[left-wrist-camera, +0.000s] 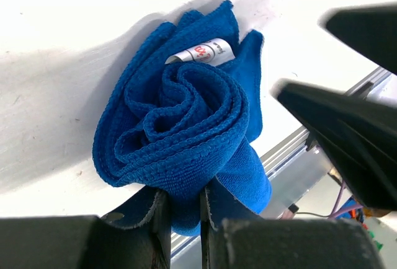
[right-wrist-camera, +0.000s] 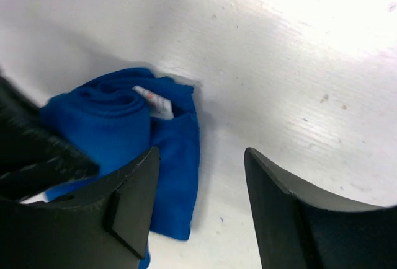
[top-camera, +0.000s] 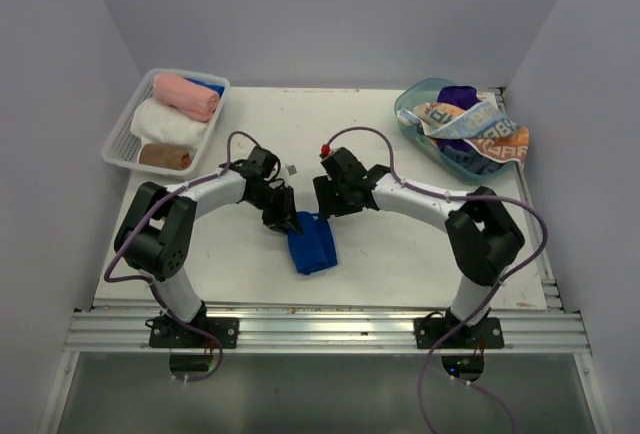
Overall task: Roll the towels
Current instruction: Roll the towel, then place the rolled towel into the container
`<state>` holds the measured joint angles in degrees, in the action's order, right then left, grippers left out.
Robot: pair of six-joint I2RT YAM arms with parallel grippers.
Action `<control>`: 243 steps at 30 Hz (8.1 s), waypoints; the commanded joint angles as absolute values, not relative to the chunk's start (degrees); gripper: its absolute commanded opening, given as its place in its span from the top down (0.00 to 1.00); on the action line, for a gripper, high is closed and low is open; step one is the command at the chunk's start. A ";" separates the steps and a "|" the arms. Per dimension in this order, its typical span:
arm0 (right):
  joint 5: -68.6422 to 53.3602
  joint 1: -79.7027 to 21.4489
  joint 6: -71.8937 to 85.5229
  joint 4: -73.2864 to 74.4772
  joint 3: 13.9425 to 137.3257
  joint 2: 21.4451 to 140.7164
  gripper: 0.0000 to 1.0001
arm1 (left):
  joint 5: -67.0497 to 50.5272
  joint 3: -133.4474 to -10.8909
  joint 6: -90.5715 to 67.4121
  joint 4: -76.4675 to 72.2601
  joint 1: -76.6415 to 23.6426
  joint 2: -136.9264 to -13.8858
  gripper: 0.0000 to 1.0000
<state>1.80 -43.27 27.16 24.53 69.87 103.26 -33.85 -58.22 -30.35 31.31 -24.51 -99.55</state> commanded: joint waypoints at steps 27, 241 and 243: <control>28.12 -69.61 34.54 38.33 79.56 110.57 0.82 | -29.62 -57.92 -34.45 33.22 -24.79 -97.30 0.75; 31.28 -49.83 38.41 36.12 59.32 61.79 0.16 | -13.71 -100.55 -39.55 46.48 23.20 -106.18 0.16; 32.69 -49.75 38.41 37.26 59.76 61.09 0.15 | -13.36 -100.55 -38.59 47.46 23.12 -104.25 0.16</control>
